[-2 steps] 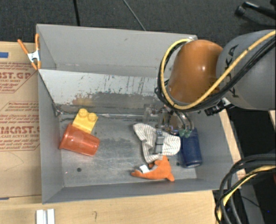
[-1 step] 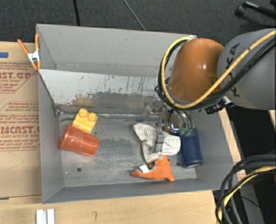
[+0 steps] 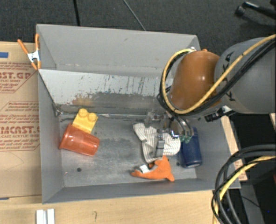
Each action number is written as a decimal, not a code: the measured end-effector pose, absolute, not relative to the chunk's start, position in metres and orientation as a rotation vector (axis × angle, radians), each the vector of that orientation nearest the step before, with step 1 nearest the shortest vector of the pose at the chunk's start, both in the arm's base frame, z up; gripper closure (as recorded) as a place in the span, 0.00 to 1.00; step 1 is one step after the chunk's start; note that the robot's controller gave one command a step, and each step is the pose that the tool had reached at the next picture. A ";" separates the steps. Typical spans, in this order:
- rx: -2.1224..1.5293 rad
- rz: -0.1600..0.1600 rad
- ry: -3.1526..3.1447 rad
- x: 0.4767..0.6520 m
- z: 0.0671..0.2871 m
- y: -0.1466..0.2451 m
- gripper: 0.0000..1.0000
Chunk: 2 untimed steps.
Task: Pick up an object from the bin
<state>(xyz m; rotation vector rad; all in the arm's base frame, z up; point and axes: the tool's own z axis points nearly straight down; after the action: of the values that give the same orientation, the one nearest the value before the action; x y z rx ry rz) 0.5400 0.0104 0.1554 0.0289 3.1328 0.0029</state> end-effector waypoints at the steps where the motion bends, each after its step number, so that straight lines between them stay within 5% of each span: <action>1: 0.282 0.002 3.127 0.530 0.127 -0.015 1.00; 2: 0.280 0.001 3.128 0.529 0.126 -0.014 0.00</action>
Offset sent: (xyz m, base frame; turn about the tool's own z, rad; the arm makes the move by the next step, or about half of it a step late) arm 0.0000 0.0000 0.0000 0.0000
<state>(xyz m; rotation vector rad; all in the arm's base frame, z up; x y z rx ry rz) 0.5295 -0.0144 0.1265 0.2802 3.1280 0.0014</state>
